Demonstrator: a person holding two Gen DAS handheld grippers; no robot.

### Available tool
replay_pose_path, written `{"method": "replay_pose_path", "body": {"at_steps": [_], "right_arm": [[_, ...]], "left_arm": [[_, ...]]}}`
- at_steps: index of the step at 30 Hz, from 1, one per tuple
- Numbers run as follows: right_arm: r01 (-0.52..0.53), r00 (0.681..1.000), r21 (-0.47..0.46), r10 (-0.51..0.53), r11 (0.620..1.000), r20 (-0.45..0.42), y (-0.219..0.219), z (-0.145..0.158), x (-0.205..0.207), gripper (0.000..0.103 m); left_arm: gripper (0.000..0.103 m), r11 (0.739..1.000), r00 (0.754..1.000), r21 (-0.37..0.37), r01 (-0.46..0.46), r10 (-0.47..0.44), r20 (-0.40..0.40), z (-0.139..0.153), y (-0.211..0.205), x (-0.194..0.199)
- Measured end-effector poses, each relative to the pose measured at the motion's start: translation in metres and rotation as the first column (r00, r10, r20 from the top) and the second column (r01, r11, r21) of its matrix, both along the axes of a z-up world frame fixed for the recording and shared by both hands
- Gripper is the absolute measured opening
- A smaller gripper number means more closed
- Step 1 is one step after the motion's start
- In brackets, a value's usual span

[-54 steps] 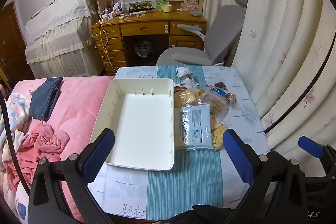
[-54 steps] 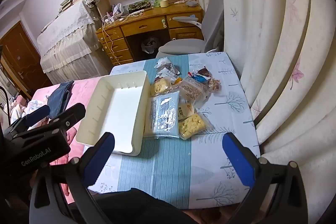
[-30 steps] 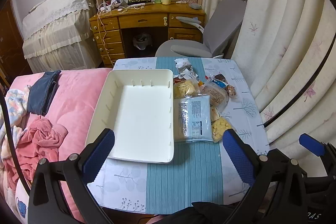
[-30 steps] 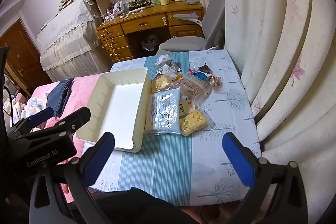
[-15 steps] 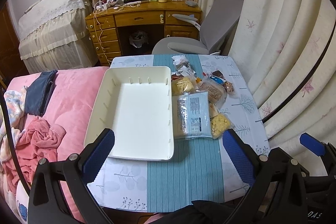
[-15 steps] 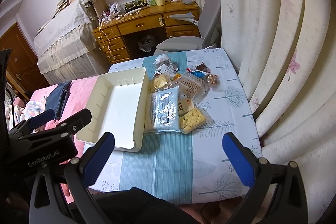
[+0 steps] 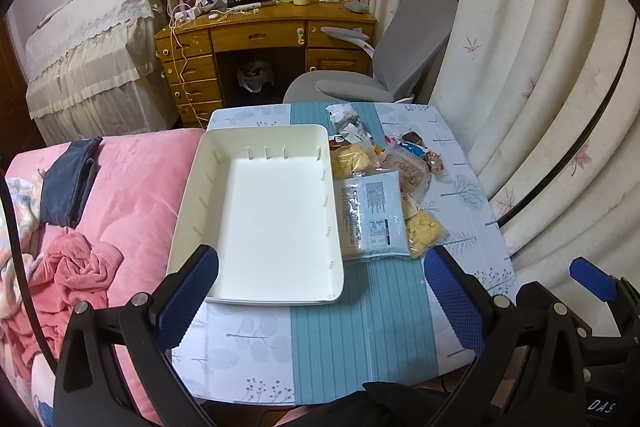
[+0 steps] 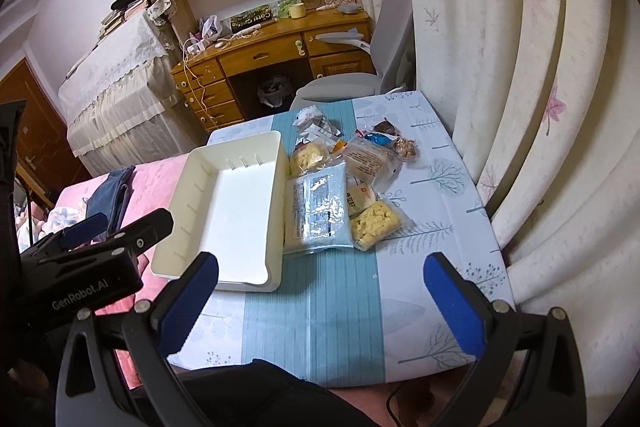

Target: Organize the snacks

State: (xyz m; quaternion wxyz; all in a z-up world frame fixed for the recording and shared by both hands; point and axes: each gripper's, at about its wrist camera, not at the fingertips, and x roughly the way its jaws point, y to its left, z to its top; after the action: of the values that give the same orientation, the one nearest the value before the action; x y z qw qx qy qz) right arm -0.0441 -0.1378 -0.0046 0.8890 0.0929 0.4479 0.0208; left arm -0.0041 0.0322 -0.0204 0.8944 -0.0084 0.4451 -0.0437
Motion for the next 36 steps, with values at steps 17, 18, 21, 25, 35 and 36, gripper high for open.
{"method": "replay_pose_path", "body": {"at_steps": [17, 18, 21, 25, 35, 36], "right_arm": [[0.064, 0.998, -0.005, -0.064, 0.998, 0.006, 0.010, -0.002, -0.009, 0.103], [0.065, 0.998, -0.005, -0.065, 0.998, 0.004, 0.009, -0.002, -0.009, 0.103], [0.066, 0.998, -0.001, -0.066, 0.998, -0.013, 0.003, -0.005, -0.005, 0.103], [0.055, 0.997, 0.018, -0.054, 0.998, -0.050, -0.009, -0.015, 0.004, 0.103], [0.030, 0.980, 0.109, -0.008, 0.994, -0.198, -0.055, -0.044, 0.043, 0.103], [0.032, 0.977, 0.123, -0.005, 0.992, -0.214, -0.060, -0.048, 0.046, 0.103]], "left_arm": [[0.102, 0.998, 0.998, -0.014, 0.060, -0.060, -0.032, -0.007, 0.007, 0.002], [0.102, 0.998, 0.998, -0.019, 0.058, -0.059, -0.038, -0.008, 0.006, 0.003], [0.102, 0.998, 0.997, -0.027, 0.051, -0.052, -0.056, -0.011, 0.002, 0.007], [0.102, 0.999, 0.997, -0.038, 0.022, -0.025, -0.076, -0.016, -0.002, 0.013], [0.102, 0.999, 0.984, -0.038, -0.026, 0.019, -0.175, -0.030, -0.036, 0.036], [0.102, 0.999, 0.982, -0.037, -0.026, 0.019, -0.188, -0.033, -0.039, 0.039]]}}
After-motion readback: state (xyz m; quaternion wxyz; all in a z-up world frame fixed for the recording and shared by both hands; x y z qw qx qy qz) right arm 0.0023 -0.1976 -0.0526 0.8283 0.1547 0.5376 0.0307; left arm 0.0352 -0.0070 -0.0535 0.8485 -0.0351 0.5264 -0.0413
